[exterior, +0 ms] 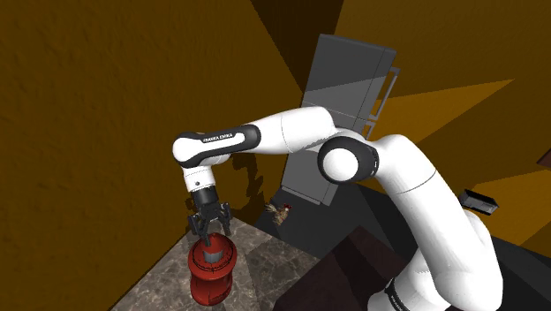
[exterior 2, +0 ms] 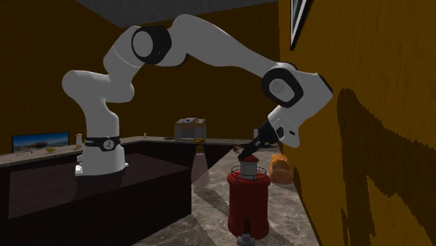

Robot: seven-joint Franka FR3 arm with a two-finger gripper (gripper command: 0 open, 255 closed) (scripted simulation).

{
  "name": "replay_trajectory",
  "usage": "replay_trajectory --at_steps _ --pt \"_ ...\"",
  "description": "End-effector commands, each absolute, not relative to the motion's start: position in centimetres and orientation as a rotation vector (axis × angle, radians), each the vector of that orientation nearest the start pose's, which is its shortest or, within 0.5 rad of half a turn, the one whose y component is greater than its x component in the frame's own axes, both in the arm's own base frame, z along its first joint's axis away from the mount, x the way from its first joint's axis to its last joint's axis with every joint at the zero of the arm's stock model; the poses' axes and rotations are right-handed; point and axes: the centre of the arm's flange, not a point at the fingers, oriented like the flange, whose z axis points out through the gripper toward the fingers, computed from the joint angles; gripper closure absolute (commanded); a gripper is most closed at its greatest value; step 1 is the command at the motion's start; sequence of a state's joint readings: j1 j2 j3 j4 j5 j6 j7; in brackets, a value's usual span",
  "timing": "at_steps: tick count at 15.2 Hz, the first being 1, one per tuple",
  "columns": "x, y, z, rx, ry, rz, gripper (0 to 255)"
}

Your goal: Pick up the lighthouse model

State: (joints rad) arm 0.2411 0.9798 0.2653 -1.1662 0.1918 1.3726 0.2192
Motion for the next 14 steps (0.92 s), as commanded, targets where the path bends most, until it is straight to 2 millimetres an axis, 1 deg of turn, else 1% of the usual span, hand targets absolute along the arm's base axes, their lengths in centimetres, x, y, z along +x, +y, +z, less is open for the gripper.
replay_trajectory --at_steps 1,4,14 --pt "59.5 30.8 18.3 -2.711 -0.303 1.227 255" --pt "59.5 30.7 18.3 -2.711 -0.303 1.227 255" --pt "59.5 30.7 23.6 -2.711 -0.303 1.227 255"
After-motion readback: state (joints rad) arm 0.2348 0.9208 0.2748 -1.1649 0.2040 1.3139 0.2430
